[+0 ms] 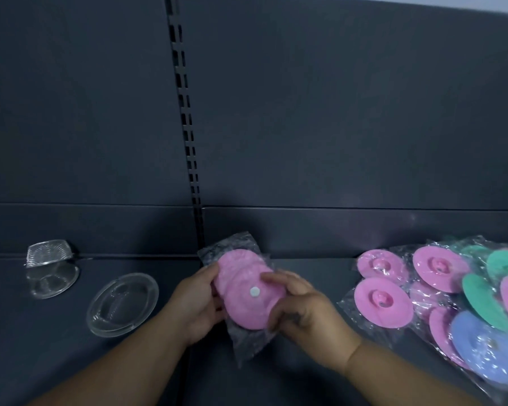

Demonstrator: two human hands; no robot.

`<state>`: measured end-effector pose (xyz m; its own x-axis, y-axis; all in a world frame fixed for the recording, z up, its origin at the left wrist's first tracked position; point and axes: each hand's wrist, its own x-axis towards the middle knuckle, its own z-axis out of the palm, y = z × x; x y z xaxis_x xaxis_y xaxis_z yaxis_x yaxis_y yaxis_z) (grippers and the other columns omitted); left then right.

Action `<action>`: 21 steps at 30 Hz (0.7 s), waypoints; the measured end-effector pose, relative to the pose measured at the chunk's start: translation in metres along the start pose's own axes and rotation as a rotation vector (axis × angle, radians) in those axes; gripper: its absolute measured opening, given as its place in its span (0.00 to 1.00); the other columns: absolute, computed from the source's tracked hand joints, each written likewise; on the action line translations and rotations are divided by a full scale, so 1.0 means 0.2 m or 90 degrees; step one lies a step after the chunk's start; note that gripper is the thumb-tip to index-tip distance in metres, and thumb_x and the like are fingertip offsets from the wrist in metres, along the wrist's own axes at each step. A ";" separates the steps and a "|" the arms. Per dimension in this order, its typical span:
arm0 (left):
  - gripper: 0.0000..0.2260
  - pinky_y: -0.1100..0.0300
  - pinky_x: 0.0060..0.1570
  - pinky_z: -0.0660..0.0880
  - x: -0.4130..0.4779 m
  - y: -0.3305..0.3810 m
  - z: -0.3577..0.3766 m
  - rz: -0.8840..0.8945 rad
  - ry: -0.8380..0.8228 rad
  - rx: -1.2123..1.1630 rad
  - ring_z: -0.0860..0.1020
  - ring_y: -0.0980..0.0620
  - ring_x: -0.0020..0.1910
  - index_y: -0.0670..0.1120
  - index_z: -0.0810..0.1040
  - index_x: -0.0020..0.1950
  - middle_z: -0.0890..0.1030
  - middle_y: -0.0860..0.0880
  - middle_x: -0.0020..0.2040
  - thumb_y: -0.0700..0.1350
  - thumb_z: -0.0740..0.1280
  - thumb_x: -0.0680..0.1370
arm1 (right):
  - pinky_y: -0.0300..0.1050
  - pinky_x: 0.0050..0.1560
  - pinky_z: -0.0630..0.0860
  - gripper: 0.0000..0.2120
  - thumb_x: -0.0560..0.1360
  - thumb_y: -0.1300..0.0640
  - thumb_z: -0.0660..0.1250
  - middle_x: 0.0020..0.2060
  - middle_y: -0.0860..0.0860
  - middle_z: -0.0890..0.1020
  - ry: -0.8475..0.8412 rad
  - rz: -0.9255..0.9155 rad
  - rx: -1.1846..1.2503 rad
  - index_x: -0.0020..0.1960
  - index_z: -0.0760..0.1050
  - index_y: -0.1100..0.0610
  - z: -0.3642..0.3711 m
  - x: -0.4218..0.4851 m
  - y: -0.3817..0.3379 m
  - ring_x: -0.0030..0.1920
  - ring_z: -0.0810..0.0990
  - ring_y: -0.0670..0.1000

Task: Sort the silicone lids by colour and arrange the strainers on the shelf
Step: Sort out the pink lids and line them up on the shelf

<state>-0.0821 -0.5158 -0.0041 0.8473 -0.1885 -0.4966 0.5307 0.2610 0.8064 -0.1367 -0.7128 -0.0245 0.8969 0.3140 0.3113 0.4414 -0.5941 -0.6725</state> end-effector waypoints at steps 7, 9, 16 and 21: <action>0.10 0.50 0.46 0.80 -0.01 -0.04 -0.07 0.035 -0.016 0.109 0.83 0.43 0.46 0.41 0.76 0.59 0.84 0.41 0.49 0.39 0.66 0.78 | 0.36 0.67 0.65 0.15 0.65 0.64 0.67 0.71 0.36 0.62 -0.107 0.062 0.051 0.45 0.79 0.46 0.05 -0.03 0.03 0.73 0.61 0.40; 0.10 0.49 0.48 0.80 0.01 -0.04 -0.11 0.046 0.003 0.152 0.83 0.42 0.48 0.41 0.76 0.58 0.84 0.41 0.49 0.38 0.67 0.77 | 0.38 0.69 0.65 0.22 0.63 0.56 0.74 0.72 0.39 0.61 -0.106 0.171 0.137 0.55 0.75 0.43 0.04 -0.02 0.01 0.72 0.61 0.37; 0.12 0.53 0.48 0.79 0.09 -0.04 -0.17 0.113 0.017 0.296 0.81 0.50 0.48 0.47 0.74 0.55 0.82 0.47 0.54 0.41 0.72 0.74 | 0.41 0.41 0.78 0.35 0.68 0.66 0.74 0.53 0.49 0.80 -0.084 0.483 0.382 0.68 0.63 0.47 0.11 0.05 -0.06 0.44 0.82 0.46; 0.32 0.63 0.65 0.63 0.04 -0.12 -0.21 0.334 0.118 0.619 0.67 0.52 0.68 0.52 0.64 0.71 0.65 0.52 0.70 0.50 0.74 0.70 | 0.37 0.38 0.77 0.25 0.69 0.64 0.72 0.38 0.48 0.80 0.000 0.474 0.118 0.62 0.70 0.50 0.21 0.07 -0.06 0.32 0.76 0.43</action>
<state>-0.0878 -0.4841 -0.0412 0.9942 -0.1071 0.0038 -0.0676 -0.5996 0.7974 -0.1300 -0.6706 -0.0406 0.9561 -0.1199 -0.2674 -0.2902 -0.5149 -0.8066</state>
